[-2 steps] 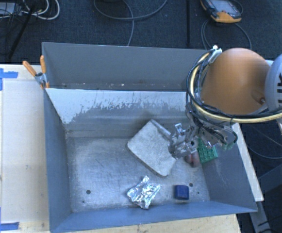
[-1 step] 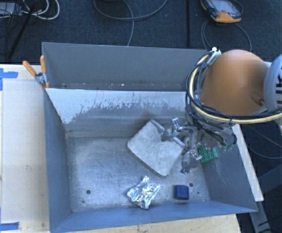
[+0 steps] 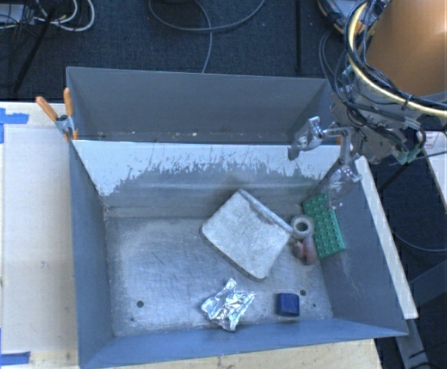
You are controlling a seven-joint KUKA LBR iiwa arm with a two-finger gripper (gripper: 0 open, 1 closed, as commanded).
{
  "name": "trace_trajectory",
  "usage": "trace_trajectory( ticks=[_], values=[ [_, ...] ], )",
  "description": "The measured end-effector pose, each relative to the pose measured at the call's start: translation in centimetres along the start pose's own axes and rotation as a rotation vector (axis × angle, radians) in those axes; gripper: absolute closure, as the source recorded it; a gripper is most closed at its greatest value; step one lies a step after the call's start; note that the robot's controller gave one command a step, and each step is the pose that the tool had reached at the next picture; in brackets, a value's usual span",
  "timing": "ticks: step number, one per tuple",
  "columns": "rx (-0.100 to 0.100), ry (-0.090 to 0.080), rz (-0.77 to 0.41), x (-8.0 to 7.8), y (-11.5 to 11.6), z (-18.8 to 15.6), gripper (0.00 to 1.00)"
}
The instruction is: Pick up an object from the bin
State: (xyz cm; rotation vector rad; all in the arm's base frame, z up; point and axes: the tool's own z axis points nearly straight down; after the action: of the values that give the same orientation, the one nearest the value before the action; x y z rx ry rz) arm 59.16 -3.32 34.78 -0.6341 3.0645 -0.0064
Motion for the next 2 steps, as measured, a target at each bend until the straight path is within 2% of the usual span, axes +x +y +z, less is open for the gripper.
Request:
trace_trajectory(
  ticks=[1, 2],
  values=[
    [-0.013, 0.017, -0.085, 0.6, 0.9, 15.2, 0.0],
    [-0.005, -0.001, -0.131, 0.7, -3.8, 23.7, 0.0]
  ],
)
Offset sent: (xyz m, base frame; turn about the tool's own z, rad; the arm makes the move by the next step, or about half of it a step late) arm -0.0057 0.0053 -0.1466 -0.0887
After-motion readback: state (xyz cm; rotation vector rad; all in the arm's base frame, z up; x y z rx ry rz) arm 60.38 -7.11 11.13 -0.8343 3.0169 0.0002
